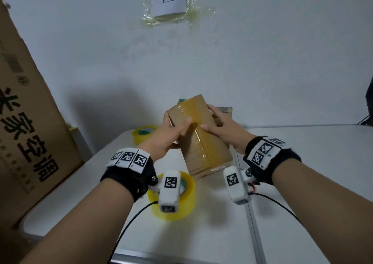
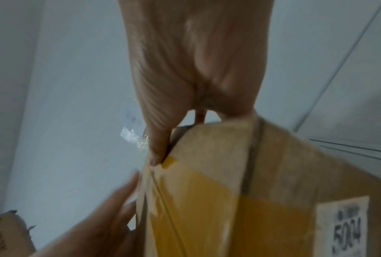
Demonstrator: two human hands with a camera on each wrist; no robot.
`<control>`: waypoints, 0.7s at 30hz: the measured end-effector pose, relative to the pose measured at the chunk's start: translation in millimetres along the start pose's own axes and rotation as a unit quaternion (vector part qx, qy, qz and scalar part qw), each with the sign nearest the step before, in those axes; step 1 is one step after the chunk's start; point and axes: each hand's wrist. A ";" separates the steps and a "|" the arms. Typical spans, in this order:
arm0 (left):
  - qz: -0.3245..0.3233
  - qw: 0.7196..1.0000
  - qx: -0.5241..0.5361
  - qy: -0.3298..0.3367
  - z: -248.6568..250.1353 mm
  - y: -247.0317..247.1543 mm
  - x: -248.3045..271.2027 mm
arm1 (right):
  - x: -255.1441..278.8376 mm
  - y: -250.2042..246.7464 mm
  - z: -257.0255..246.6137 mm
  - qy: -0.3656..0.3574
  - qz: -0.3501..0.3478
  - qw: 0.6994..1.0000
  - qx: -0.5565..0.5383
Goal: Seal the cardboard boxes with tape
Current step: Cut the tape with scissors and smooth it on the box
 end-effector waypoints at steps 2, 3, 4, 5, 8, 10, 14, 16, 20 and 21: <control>-0.003 1.000 -0.016 -0.012 -4.7 4.3 2.2 | 5.5 3.8 -0.8 0.011 -0.041 0.999 -0.030; -0.013 0.999 -0.027 -0.031 -7.6 6.2 3.7 | 8.3 5.0 0.0 0.018 -0.042 0.998 -0.041; -0.022 0.997 -0.037 -0.059 -10.2 8.1 5.2 | 10.5 6.3 1.6 0.022 -0.033 0.998 -0.044; -0.026 0.995 -0.035 -0.085 -12.9 10.2 5.7 | 13.0 7.6 2.9 0.034 -0.023 0.998 -0.043; -0.019 0.994 -0.020 -0.104 -16.0 17.3 4.6 | 16.9 11.0 7.7 0.059 0.006 0.997 -0.042; -0.017 0.995 -0.033 -0.090 -13.6 24.3 5.1 | 18.3 9.5 10.0 0.073 0.021 0.997 -0.028; -0.009 0.995 -0.058 -0.080 -10.2 35.8 6.2 | 22.9 1.9 10.4 0.092 0.051 0.994 0.023; -0.015 0.995 -0.069 -0.074 -10.5 40.1 7.1 | 26.5 -1.3 12.9 0.102 0.063 0.992 0.037; -0.019 0.995 -0.074 -0.059 -12.0 43.7 8.1 | 36.5 -3.2 14.7 0.103 0.078 0.991 0.033; -0.023 0.996 -0.071 -0.053 -12.8 43.8 8.6 | 39.0 -2.6 16.1 0.102 0.081 0.991 0.030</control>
Point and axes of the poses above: each hand's wrist, its own x-axis away from the middle knuckle, its own y-axis out of the palm, z = x × y, and after that the axes turned 13 degrees about x, right-handed
